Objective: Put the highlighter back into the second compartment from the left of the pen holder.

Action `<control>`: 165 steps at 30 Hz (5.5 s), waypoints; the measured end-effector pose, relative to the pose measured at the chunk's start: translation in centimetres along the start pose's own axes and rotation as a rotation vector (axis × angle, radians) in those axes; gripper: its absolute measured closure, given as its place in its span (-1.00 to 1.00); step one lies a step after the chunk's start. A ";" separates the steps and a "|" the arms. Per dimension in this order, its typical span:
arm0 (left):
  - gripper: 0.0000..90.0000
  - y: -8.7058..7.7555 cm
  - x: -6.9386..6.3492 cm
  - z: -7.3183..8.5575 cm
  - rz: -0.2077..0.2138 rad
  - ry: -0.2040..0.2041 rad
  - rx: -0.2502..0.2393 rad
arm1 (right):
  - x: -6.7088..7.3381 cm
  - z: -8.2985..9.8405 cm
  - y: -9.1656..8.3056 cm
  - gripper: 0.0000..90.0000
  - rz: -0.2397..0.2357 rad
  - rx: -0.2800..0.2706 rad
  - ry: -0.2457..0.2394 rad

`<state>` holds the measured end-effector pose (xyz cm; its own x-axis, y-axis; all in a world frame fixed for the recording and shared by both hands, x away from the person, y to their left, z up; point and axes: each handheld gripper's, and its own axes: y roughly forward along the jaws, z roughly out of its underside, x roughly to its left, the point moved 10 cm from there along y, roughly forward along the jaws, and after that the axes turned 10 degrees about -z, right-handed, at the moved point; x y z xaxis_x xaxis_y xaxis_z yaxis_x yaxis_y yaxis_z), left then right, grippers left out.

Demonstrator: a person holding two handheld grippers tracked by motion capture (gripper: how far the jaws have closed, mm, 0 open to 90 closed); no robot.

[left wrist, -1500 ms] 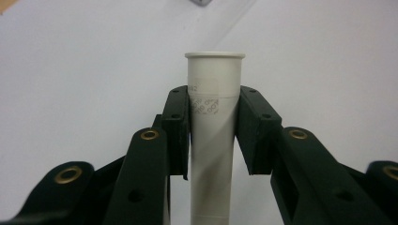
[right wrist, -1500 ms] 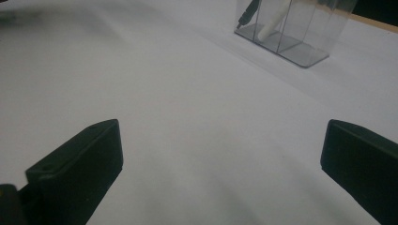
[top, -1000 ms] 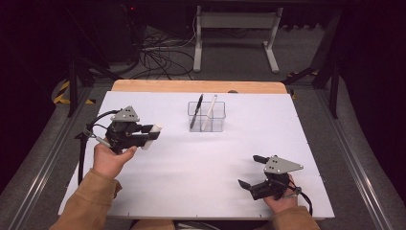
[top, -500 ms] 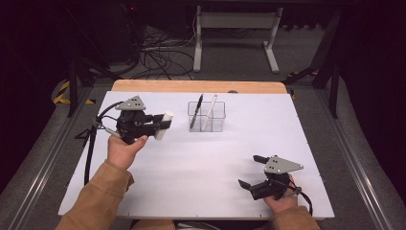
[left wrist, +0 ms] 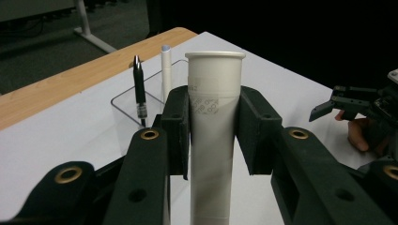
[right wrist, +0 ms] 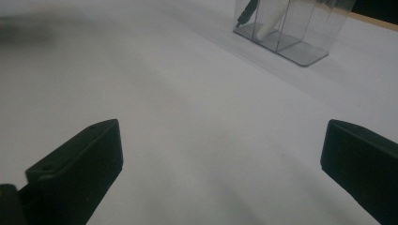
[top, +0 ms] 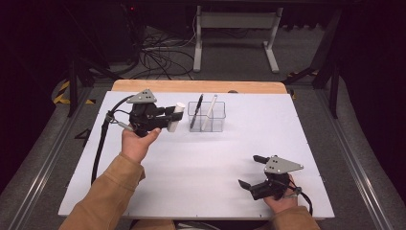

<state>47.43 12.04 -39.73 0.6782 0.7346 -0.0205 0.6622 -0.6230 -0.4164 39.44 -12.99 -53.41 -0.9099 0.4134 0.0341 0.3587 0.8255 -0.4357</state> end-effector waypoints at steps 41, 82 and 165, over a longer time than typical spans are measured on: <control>0.50 10.9 -2.3 -2.7 0.003 -0.016 -0.022 | 0.2 0.0 0.0 -1.00 -0.012 0.000 -0.010; 0.50 15.5 -2.0 -2.3 -0.029 -0.017 -0.145 | 0.3 -0.1 0.0 -1.00 -0.022 -0.005 -0.021; -0.63 -5.4 -1.7 10.0 -0.091 0.070 -0.100 | 0.3 0.0 0.2 -1.00 -0.030 0.009 -0.002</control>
<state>39.47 16.83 -46.58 0.6321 0.7710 0.0776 0.7480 -0.5810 -0.3207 39.23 -12.74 -53.48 -0.9206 0.3878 0.0454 0.3294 0.8339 -0.4428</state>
